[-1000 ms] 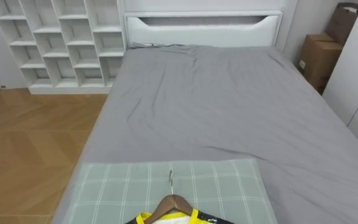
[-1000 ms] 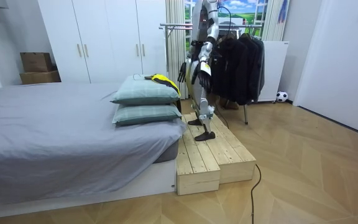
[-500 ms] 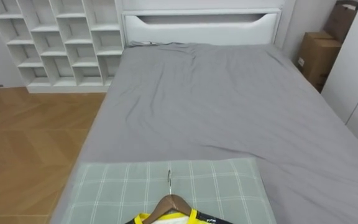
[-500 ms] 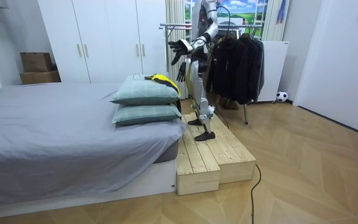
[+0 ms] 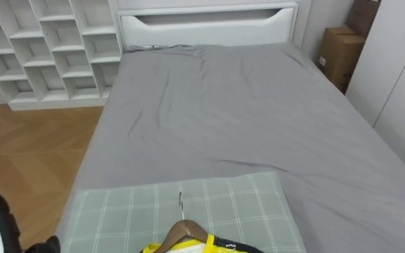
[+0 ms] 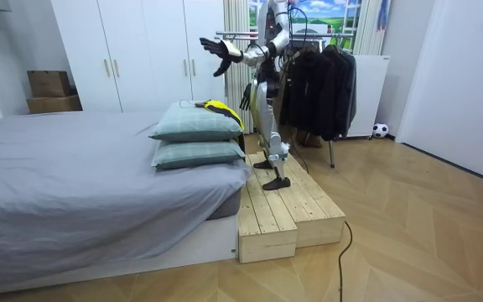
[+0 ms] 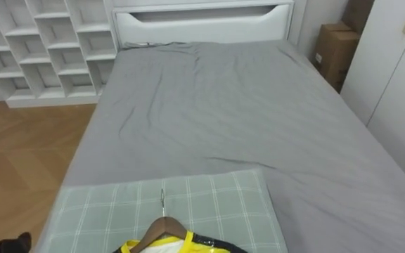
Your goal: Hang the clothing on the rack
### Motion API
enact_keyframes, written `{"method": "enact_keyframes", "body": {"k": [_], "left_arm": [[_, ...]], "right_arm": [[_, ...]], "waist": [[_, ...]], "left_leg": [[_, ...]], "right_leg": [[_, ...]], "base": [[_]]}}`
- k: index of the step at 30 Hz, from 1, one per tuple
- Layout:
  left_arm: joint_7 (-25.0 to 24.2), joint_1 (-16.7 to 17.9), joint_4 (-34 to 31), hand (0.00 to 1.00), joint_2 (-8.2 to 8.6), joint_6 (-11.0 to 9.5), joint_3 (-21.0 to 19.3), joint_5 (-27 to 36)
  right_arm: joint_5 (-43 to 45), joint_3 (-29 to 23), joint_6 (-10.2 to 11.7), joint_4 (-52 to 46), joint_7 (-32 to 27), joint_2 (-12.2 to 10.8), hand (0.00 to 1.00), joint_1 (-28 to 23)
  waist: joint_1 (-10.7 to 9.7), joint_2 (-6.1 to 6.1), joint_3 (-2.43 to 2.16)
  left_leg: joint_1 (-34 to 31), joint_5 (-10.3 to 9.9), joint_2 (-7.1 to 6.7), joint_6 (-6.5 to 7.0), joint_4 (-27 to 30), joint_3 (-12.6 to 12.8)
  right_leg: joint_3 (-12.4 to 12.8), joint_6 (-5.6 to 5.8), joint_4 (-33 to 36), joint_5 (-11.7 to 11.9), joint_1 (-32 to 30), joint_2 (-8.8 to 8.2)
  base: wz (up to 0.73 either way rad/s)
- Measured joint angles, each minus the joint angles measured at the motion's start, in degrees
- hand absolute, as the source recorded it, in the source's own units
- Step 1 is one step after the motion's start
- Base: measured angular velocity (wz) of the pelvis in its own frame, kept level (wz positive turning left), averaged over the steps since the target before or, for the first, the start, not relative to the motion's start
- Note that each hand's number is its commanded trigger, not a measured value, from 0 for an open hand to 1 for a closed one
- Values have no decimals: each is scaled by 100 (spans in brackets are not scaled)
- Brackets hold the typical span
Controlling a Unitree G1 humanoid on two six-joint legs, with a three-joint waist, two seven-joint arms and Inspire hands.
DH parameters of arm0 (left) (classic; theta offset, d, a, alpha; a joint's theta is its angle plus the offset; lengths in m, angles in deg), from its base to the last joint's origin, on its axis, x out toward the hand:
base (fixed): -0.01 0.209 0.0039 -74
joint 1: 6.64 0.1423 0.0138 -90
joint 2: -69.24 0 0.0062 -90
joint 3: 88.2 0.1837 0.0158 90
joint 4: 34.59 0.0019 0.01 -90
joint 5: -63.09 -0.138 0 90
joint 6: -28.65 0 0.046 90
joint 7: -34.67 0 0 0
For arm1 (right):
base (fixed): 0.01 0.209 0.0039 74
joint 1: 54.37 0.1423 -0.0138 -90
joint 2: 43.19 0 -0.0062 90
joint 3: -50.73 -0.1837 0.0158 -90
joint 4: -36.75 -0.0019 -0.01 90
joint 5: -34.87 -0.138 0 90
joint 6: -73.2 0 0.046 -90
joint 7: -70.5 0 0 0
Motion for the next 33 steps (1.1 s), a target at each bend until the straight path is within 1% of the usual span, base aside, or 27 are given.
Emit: {"method": "enact_keyframes", "body": {"k": [2,3,5,8,10,12,14,17,20,24,27,29,33], "left_arm": [[-16,0,-8,0,-13,8,194,-226],[-32,-2,-8,0,-11,8,246,-276],[-141,-2,-5,0,-12,7,434,-363],[-237,-66,26,0,-12,5,472,-541],[-240,-124,74,0,-12,5,477,-587],[-236,-199,248,0,-12,2,508,-582],[-252,-356,697,0,-10,4,637,-575],[-365,-413,1007,0,13,4,728,-575],[-400,-417,1144,0,34,8,733,-583],[-401,-417,1149,0,41,14,820,-596],[-428,-417,1149,0,57,17,926,-861],[-535,-417,1150,0,68,17,1033,-1020],[-614,-430,1296,0,137,16,1199,-1034]], "right_arm": [[0,-1,0,56,-6,7,0,47],[1,-1,0,68,-6,8,0,57],[26,-61,4,76,-1,8,0,58],[217,-187,64,199,2,24,0,65],[342,-189,62,263,-6,54,0,63],[421,-192,59,309,-7,76,0,61],[420,-197,55,330,-9,84,0,67],[420,-196,39,360,-8,83,0,89],[419,-196,27,378,-11,74,0,110],[419,-183,20,479,-19,76,0,156],[421,-177,29,504,-84,75,0,157],[428,-173,36,536,-138,76,0,161],[592,-172,35,657,-247,79,0,170]], "waist": [[-107,-4,10],[-123,-3,15],[-239,6,20],[-366,17,20],[-417,18,19],[-433,37,18],[-439,62,21],[-449,63,21],[-461,46,18],[-461,27,16],[-461,28,16],[-467,28,16],[-496,26,18]], "left_leg": [[-11,0,0,0,-3,0],[-10,0,0,0,-3,3],[-15,0,0,0,-3,1],[-16,0,-1,0,-3,5],[-6,0,-1,0,-3,17],[9,0,0,0,-3,51],[36,0,1,0,-4,82],[50,0,4,0,-30,125],[52,0,3,0,-38,148],[59,0,2,0,-47,149],[61,0,1,0,-50,154],[63,0,0,0,-51,163],[65,0,0,0,-52,174]], "right_leg": [[-4,0,-14,0,2,0],[1,0,-22,0,2,1],[-2,0,-35,0,-1,4],[9,0,-31,0,-11,5],[25,0,-22,0,-11,5],[81,0,-17,0,-15,5],[137,0,16,0,-26,5],[160,0,42,0,-63,5],[178,-2,45,3,-76,5],[179,-2,45,3,-72,5],[186,-2,45,3,-72,5],[193,-2,44,3,-73,5],[208,-1,44,2,-75,5]], "base": [[0],[0],[0],[0],[-3],[-8],[-8],[-8],[-4],[0],[0],[0],[0]]}}
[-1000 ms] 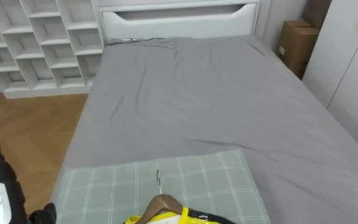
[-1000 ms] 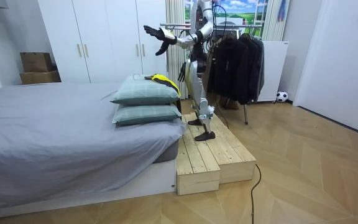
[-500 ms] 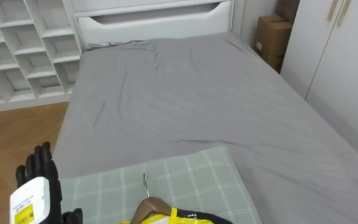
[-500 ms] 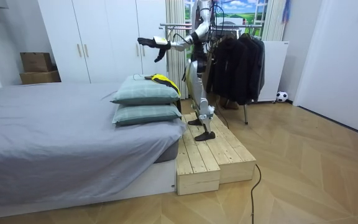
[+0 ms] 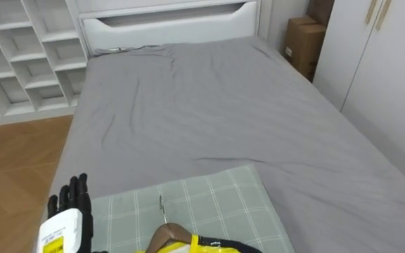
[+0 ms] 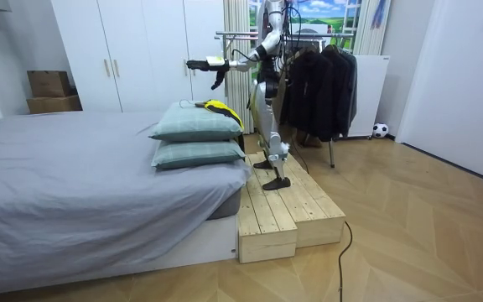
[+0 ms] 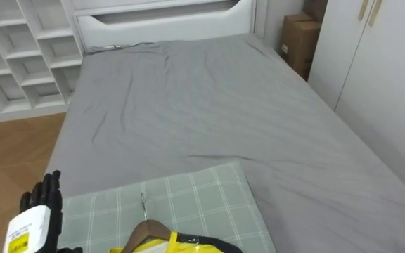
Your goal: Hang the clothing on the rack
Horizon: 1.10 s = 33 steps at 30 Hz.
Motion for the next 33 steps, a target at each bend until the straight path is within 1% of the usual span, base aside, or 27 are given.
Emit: {"method": "enact_keyframes", "body": {"k": [2,4,5,7,8,12,15,17,18,19,20,22,23,24,26,28,30,32,33], "left_arm": [[-66,-1,69,0,88,-1,18,3],[-143,0,84,0,118,-1,18,4],[-181,-1,84,0,119,-1,18,9],[-237,-11,84,0,128,-1,18,9],[-296,-11,85,0,137,-1,18,12],[-413,-11,86,0,144,-1,18,15],[-468,-11,88,0,144,-1,19,11],[-541,-28,165,0,146,8,69,7],[-556,-42,215,0,146,27,119,9],[-640,-65,297,0,148,110,250,17],[-751,-99,357,0,151,182,378,16],[-929,-203,424,0,174,263,497,16],[-1024,-264,442,0,187,293,509,25],[-1051,-319,497,0,194,298,520,30],[-1146,-502,568,0,203,370,535,46],[-1144,-652,572,0,200,377,533,31],[-1140,-777,578,0,195,376,527,-14],[-1135,-965,659,0,176,374,514,-67],[-1134,-1004,685,0,169,369,499,-74]], "right_arm": [[401,97,-111,91,-113,-11,0,-25],[655,199,-193,144,-142,-14,0,-43],[793,241,-245,172,-153,3,0,-51],[1013,290,-330,213,-144,-18,0,-59],[1118,358,-400,214,-128,-34,0,-83],[1319,464,-538,214,-82,-112,0,-119],[1477,473,-547,214,-59,-138,0,-103],[1592,512,-559,211,-47,-145,0,-100],[1611,544,-587,209,-26,-147,0,-97],[1630,669,-665,208,42,-146,0,-66],[1637,730,-725,212,108,-157,0,-22],[1640,862,-780,212,141,-174,0,18],[1645,901,-803,213,146,-183,0,76],[1652,903,-807,215,145,-182,0,99],[1671,908,-822,206,114,-176,0,211],[1655,910,-825,205,104,-176,0,309],[1656,915,-815,223,36,-174,0,440],[1663,926,-746,269,-26,-174,0,547],[1657,927,-738,283,-32,-175,0,569]], "waist": [[-11,2,2],[-31,-1,4],[-47,-22,14],[-53,-20,9],[-55,-46,26],[-59,-53,30],[-60,-69,24],[-69,-90,-2],[-75,-100,-4],[-70,-107,-7],[-75,-101,-12],[-65,-126,0],[-67,-143,15],[-72,-143,18],[-71,-124,17],[-52,-98,16],[-49,-58,33],[-45,-37,40],[-44,-35,41]], "left_leg": [[2,0,0,0,0,9],[1,0,0,0,-3,12],[-1,0,2,0,-3,26],[-12,-1,5,1,-12,46],[-15,-1,5,1,-32,57],[-16,-1,8,2,-45,93],[-26,-1,8,2,-43,117],[-65,0,8,4,-26,116],[-66,0,8,4,-23,115],[-69,0,8,4,-16,113],[-73,0,8,4,-8,113],[-77,0,8,4,-4,115],[-88,1,9,5,5,115],[-98,1,10,5,9,115],[-226,2,16,7,24,116],[-395,23,23,40,46,116],[-533,28,33,44,99,112],[-634,50,39,46,105,112],[-659,52,39,45,107,110]], "right_leg": [[27,0,1,0,-4,1],[31,0,3,0,-6,1],[52,0,17,0,-23,4],[80,0,26,0,-53,9],[88,0,54,0,-85,10],[117,0,108,0,-137,10],[148,-1,123,0,-171,10],[144,-2,127,1,-202,10],[144,-2,130,1,-202,10],[141,-2,135,1,-201,9],[143,-2,135,1,-202,8],[142,-2,136,1,-204,5],[145,-2,142,1,-215,5],[143,-3,143,1,-222,5],[141,-11,169,7,-352,5],[140,-26,234,16,-541,5],[139,-38,273,24,-673,5],[141,-38,306,24,-788,5],[141,-38,307,24,-812,5]], "base": [[0],[-2],[-5],[-7],[-6],[-5],[-5],[0],[0],[0],[0],[0],[0],[0],[0],[0],[0],[0],[0]]}}
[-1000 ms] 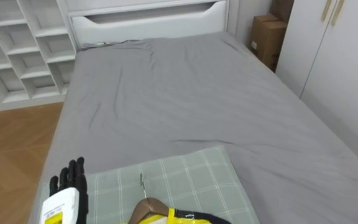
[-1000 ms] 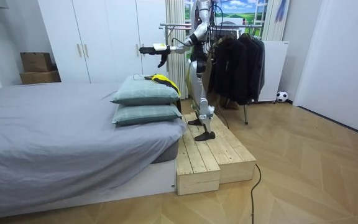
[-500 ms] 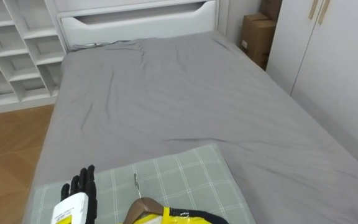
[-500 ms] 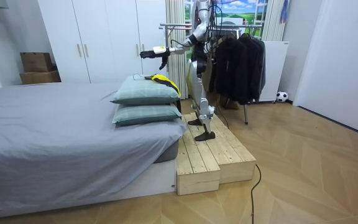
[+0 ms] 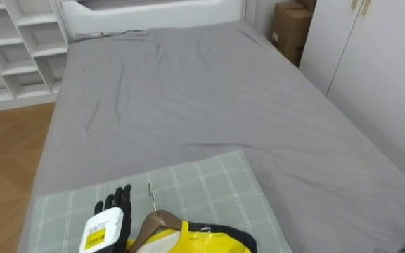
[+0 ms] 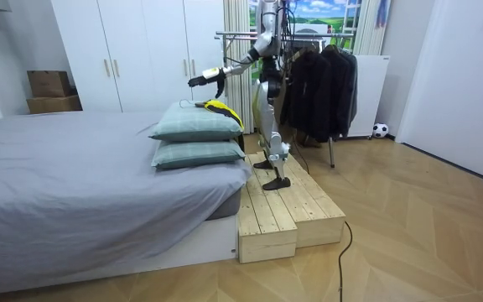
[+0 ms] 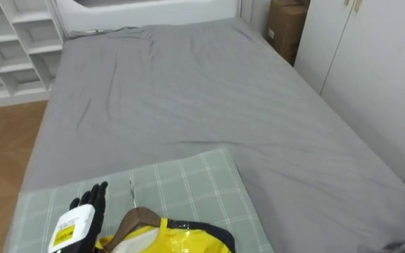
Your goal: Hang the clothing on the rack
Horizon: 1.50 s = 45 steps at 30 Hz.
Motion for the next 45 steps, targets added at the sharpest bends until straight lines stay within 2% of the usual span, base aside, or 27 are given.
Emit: {"method": "enact_keyframes", "body": {"k": [4,6,10,13,14,19,23,26,33,36,39,42,43,44,45], "left_arm": [[13,-210,197,0,-1,0,-95,30],[86,-394,470,0,0,-8,-125,24],[157,-554,777,0,-1,-13,-215,81],[176,-687,864,0,0,-57,-345,83],[222,-807,1005,0,-8,-79,-399,99],[327,-1157,1297,0,-35,-150,-562,201],[359,-1179,1323,0,-45,-172,-600,430],[360,-1256,1435,0,-36,-177,-593,430],[349,-1339,1649,0,-41,-223,-580,763],[344,-1339,1668,0,-41,-227,-544,853],[345,-1383,1906,0,-42,-278,-517,864],[339,-1422,2025,0,-37,-354,-479,877],[324,-1406,2035,0,-12,-386,-425,961],[294,-1398,2040,0,2,-385,-359,1069],[267,-1396,2050,0,30,-388,-321,1095]], "right_arm": [[-156,103,22,-2,-112,-5,0,179],[-393,116,22,9,-125,-22,0,274],[-813,202,111,10,-257,-57,0,324],[-1120,209,216,26,-357,-105,0,335],[-1306,218,244,56,-359,-125,0,361],[-1753,384,344,153,-366,-123,0,403],[-1936,443,375,186,-357,-130,0,514],[-2074,445,437,190,-367,-138,0,512],[-2285,445,497,198,-444,-138,0,541],[-2387,452,499,209,-485,-138,0,552],[-2392,566,518,260,-501,-131,0,574],[-2501,653,540,264,-492,-130,0,567],[-2556,693,554,279,-495,-121,0,580],[-2625,696,611,301,-520,-85,0,597],[-2669,701,639,302,-533,-67,0,595]], "waist": [[-2,-21,18],[-3,-76,51],[2,-256,56],[0,-382,29],[16,-422,4],[125,-510,16],[131,-578,23],[124,-595,26],[144,-601,27],[212,-608,29],[281,-609,35],[282,-609,39],[305,-595,60],[358,-569,104],[402,-516,149]], "left_leg": [[-191,5,3,3,9,-2],[-296,27,1,13,8,2],[-496,48,9,2,8,-15],[-667,49,12,0,47,-95],[-728,49,17,0,87,-112],[-811,50,19,0,100,-258],[-999,50,18,0,104,-302],[-1078,50,19,0,105,-396],[-1105,50,20,0,99,-411],[-1078,50,22,0,96,-442],[-1012,50,23,0,103,-622],[-1004,51,38,0,96,-616],[-948,55,48,7,68,-728],[-832,61,73,12,-12,-1034],[-791,61,119,12,-45,-1194]], "right_leg": [[23,0,88,0,-237,-6],[21,0,117,0,-349,-15],[-2,-2,116,1,-538,-7],[-65,-15,82,10,-640,-4],[-83,-15,79,10,-685,-3],[-87,-16,77,10,-726,3],[-101,-16,87,10,-906,4],[-196,-16,87,10,-945,4],[-200,-16,89,10,-957,5],[-191,-16,95,10,-965,11],[-197,-20,111,12,-913,26],[-198,-20,107,13,-863,42],[-205,-60,252,-11,-914,44],[-212,-233,688,-111,-1132,47],[-162,-367,801,-233,-1246,95]], "base": [[0],[0],[2],[11],[13],[11],[2],[12],[2],[-9],[-8],[13],[-13],[-24],[-34]]}}
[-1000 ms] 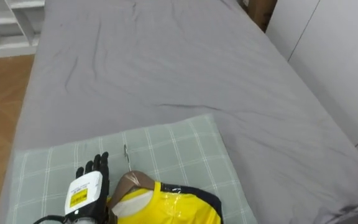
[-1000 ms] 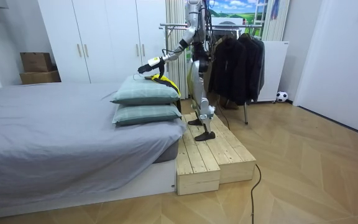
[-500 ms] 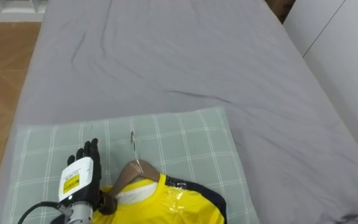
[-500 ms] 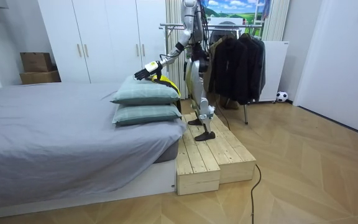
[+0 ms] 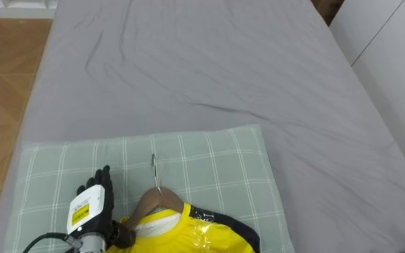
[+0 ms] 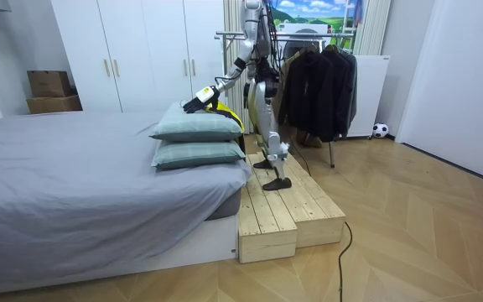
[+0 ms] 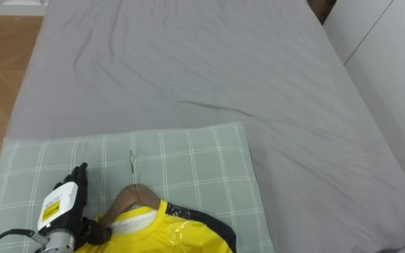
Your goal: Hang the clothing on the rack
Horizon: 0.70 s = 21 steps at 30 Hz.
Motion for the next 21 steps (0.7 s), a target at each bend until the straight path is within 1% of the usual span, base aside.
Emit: {"method": "enact_keyframes", "body": {"k": [1,2,3,4,5,6,7,8,9,10,11,13,17,21], "left_arm": [[-21,-8,2,0,-108,-20,58,-2],[-33,5,8,0,-195,-17,36,-5],[-39,16,9,0,-194,-17,27,-5],[-45,64,12,0,-150,-22,53,1],[-70,92,10,0,-60,-22,128,0],[-91,88,9,0,-34,-21,195,-1],[-148,140,12,0,-27,-19,303,-3],[-168,214,19,0,11,-6,373,-3],[-171,240,24,0,34,-4,433,0],[-190,257,32,0,66,9,479,1],[-204,246,33,0,112,20,476,1],[-258,262,41,0,133,31,473,0],[-325,265,42,0,166,145,469,0],[-400,307,42,0,234,159,487,8]], "right_arm": [[-65,54,39,-17,-15,-47,0,25],[-54,122,65,-31,0,-64,0,92],[-49,133,69,-42,-12,-76,0,130],[-48,144,76,-41,-20,-98,0,120],[-61,139,73,-45,-4,-91,0,106],[-61,140,73,-46,4,-92,0,100],[-75,132,69,-39,20,-135,0,17],[-82,126,69,-44,75,-130,0,19],[-106,137,69,-43,80,-131,0,28],[-111,185,57,-41,90,-122,0,83],[-106,189,31,-38,91,-96,0,114],[-113,186,-38,-39,112,-69,0,117],[-210,186,-146,-35,177,-45,0,123],[-366,188,-150,2,172,-44,0,129]], "waist": [[47,-113,-16],[21,-151,-41],[-28,-105,-9],[-176,-91,-8],[-240,-53,-21],[-258,-49,-22],[-252,-152,-76],[-191,-155,-82],[-128,-155,-81],[-82,-137,-80],[-99,-94,-75],[-103,-63,-82],[-121,-31,-79],[-114,-14,-77]], "left_leg": [[-26,0,47,-2,42,-160],[-147,-41,38,-65,101,-91],[-206,-50,72,-78,173,27],[-350,-19,-13,-85,207,302],[-523,142,-217,81,-27,506],[-619,286,-298,246,-158,599],[-556,592,-357,268,-154,890],[-470,631,-370,287,-158,1062],[-424,629,-381,287,-160,1076],[-395,628,-405,286,-157,1040],[-405,626,-432,285,-161,1050],[-405,626,-469,286,-174,1060],[-405,626,-425,285,-168,1110],[-412,626,-426,285,-151,1114]], "right_leg": [[312,-173,-586,146,-69,276],[162,-107,-845,378,25,311],[143,-137,-841,469,32,322],[323,-141,-841,485,97,259],[686,-116,-840,483,153,216],[778,-77,-826,461,176,185],[780,11,-806,420,192,101],[662,34,-816,429,212,114],[596,36,-827,428,255,103],[459,30,-884,442,333,88],[372,34,-941,455,393,67],[335,41,-947,450,405,65],[254,42,-954,448,421,102],[235,33,-1000,442,446,106]], "base": [[-21],[-6],[42],[69],[81],[67],[38],[15],[-12],[-7],[0],[4],[0],[0]]}}
